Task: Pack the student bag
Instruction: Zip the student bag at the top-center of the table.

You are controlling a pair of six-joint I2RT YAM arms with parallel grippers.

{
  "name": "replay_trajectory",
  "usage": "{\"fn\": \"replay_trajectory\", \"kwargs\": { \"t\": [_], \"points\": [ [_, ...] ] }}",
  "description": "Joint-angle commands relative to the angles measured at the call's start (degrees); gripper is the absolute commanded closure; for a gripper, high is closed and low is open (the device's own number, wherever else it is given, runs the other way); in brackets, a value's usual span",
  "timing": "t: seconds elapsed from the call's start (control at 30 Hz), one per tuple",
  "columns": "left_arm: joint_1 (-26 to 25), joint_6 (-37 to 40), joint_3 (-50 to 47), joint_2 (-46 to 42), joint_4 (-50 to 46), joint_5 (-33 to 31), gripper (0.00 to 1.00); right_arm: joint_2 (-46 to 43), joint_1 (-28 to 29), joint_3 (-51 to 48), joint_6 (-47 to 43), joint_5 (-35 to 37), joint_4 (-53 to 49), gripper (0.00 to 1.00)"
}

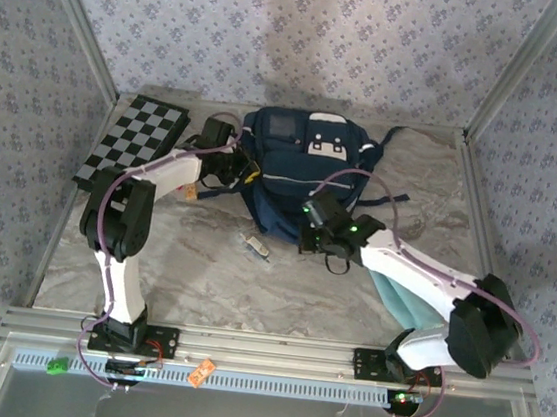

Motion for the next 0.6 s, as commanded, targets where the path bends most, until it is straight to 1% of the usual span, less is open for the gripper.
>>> {"fn": "replay_trajectory", "kwargs": {
  "t": [0.0,0.1,0.17,0.2,0.23,0.37,0.47,0.57],
  "points": [
    [0.94,5.95,7.8,1.47,2.37,0.31,0.96,4.59,4.07,5.49,-0.42,-3.86,-0.76,1.0],
    [1.09,9.27,8.2,0.36,-0.97,0.44,0.8,7.65,4.3,7.98,0.0,-3.87,1.17,1.0],
    [1.66,9.77,5.36,-2.04,-0.78,1.34,0.69,8.06,4.06,8.01,0.13,-2.59,2.41,1.0],
    [1.96,9.47,3.74,-3.37,-0.01,1.71,0.65,8.07,3.86,7.89,0.09,-2.29,2.72,1.0],
    [2.16,8.73,1.61,-5.02,0.73,1.75,0.6,8.1,3.65,7.84,0.09,-2.25,2.88,1.0],
    [1.59,4.71,-7.08,-11.77,2.33,2.19,0.47,8.51,2.79,7.28,0.7,-2.69,2.91,1.0],
    [-0.87,0.3,-14.62,-17.54,3.69,-1.46,0.39,7.78,2.92,6.12,0.79,-2.79,3.84,1.0],
    [-3.74,-5.53,-20.95,-20.79,6.94,-2.82,0.33,7.53,2.87,5.16,0.88,-2.86,4.64,1.0]
  ]
}}
